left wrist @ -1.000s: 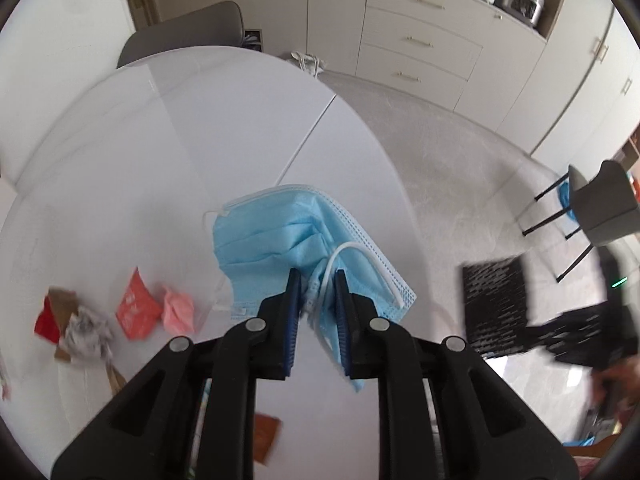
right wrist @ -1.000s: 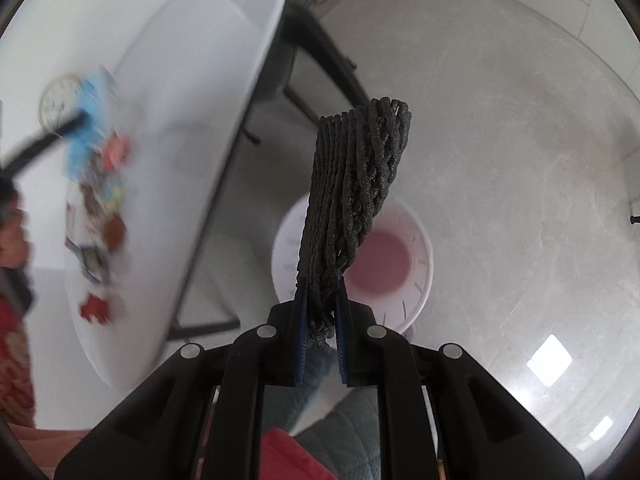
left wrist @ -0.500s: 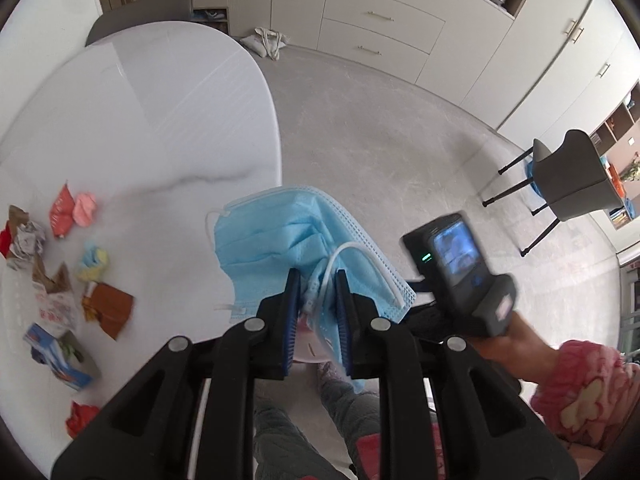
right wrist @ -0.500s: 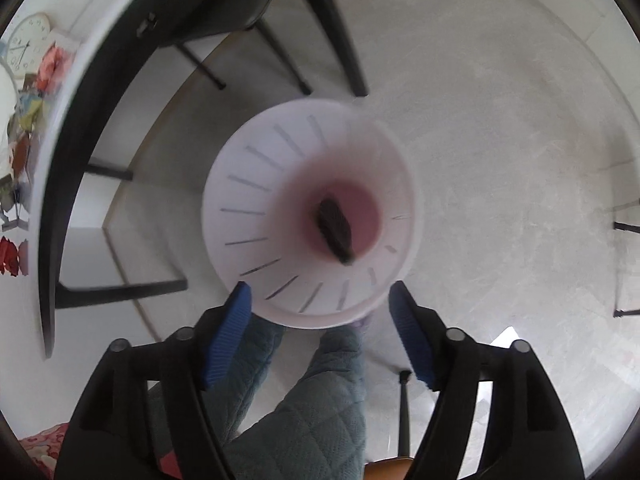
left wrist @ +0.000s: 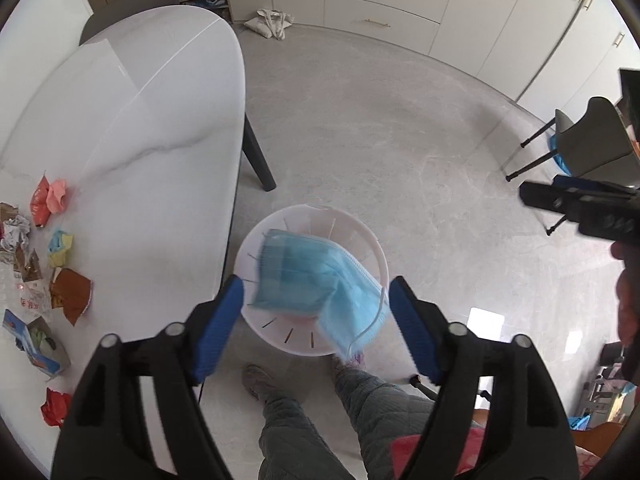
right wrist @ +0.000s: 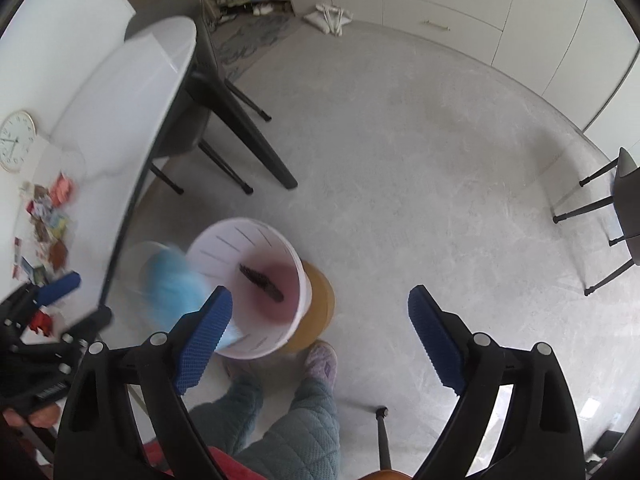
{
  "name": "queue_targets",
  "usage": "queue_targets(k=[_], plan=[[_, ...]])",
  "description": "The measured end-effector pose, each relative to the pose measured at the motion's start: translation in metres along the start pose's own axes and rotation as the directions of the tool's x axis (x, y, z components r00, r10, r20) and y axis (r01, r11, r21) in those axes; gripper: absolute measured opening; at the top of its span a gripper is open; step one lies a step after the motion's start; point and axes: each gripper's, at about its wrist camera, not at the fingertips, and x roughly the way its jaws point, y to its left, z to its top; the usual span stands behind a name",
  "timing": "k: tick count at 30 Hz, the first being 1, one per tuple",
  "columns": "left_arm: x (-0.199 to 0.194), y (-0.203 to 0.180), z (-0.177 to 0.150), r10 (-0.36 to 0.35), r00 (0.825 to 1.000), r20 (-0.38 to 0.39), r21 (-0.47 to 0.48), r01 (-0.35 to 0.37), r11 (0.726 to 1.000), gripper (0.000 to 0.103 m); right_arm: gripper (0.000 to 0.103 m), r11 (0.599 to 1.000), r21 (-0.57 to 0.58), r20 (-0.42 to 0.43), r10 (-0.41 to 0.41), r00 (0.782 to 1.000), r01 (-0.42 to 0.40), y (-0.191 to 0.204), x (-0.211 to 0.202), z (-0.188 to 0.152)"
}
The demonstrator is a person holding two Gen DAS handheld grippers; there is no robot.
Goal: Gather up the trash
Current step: 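Drop the foam sleeve into the wastebasket while the left gripper grasps the blue mask, then release the blue mask into the wastebasket with the left gripper, then grasp the bird-print box with the right gripper while the left grasps the red bag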
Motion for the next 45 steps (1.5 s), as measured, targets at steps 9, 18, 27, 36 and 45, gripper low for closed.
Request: queue_targets(k=[9, 18, 27, 36, 45], plan=[[-0.04, 0.032, 0.001, 0.021, 0.997, 0.074, -0.081, -0.015, 0.997, 0.088, 0.09, 0.993, -0.109, 0.065, 0.049, 0.997, -0.042, 0.046, -0.029, 0.014], [-0.127, 0.106, -0.034, 0.147, 0.975, 0.168, -0.288, -0.094, 0.953, 0.095, 0.101, 0.909, -0.416, 0.235, 0.072, 0.969, 0.034, 0.151, -0.094, 0.026], [-0.167, 0.208, -0.103, 0.324, 0.934, 0.154, -0.503, -0.208, 0.839, 0.095, 0.101, 0.803, -0.595, 0.228, 0.218, 0.949, -0.041, 0.258, -0.11, 0.022], [-0.101, 0.274, -0.159, 0.283, 0.959, 0.018, -0.602, -0.216, 0.769, 0.095, 0.101, 0.727, -0.678, 0.112, 0.244, 0.963, -0.105, 0.331, -0.081, 0.003], [-0.037, 0.294, -0.168, 0.215, 0.975, -0.053, -0.626, -0.2, 0.754, 0.079, 0.101, 0.713, -0.684, 0.013, 0.219, 0.976, -0.151, 0.367, -0.054, -0.009]])
